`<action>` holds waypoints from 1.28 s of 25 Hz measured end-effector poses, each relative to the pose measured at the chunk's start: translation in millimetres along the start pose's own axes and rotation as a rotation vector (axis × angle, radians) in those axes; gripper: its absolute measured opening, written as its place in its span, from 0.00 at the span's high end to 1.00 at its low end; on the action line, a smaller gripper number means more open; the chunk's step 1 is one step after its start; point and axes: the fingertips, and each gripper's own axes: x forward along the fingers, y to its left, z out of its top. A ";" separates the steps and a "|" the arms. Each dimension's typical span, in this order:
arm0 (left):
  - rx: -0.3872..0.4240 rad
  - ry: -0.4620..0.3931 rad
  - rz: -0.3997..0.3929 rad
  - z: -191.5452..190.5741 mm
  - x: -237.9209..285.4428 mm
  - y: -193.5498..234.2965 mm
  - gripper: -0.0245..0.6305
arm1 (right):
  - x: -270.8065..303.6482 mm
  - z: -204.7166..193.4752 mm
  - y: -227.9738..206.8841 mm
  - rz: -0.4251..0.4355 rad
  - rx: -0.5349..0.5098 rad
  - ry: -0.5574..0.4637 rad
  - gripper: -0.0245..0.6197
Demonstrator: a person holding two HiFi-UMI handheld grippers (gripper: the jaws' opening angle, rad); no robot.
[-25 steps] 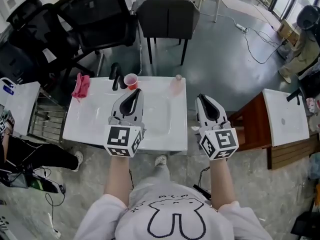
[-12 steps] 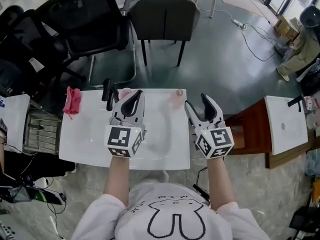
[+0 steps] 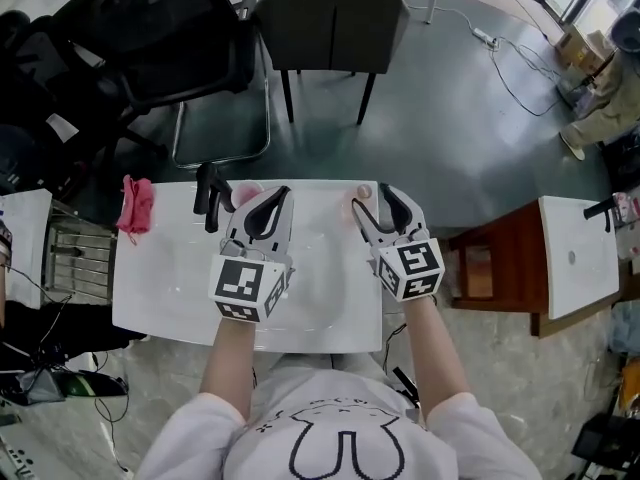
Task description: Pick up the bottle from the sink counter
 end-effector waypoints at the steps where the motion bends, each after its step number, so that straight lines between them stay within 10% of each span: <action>1: 0.000 0.002 0.004 -0.7 0.7 1.2 0.95 | 5.5 -5.6 -1.4 0.002 0.006 0.010 0.56; 32: -0.002 0.019 0.096 -17.2 2.7 32.2 0.95 | 72.7 -68.7 -15.8 0.022 -0.106 0.161 0.75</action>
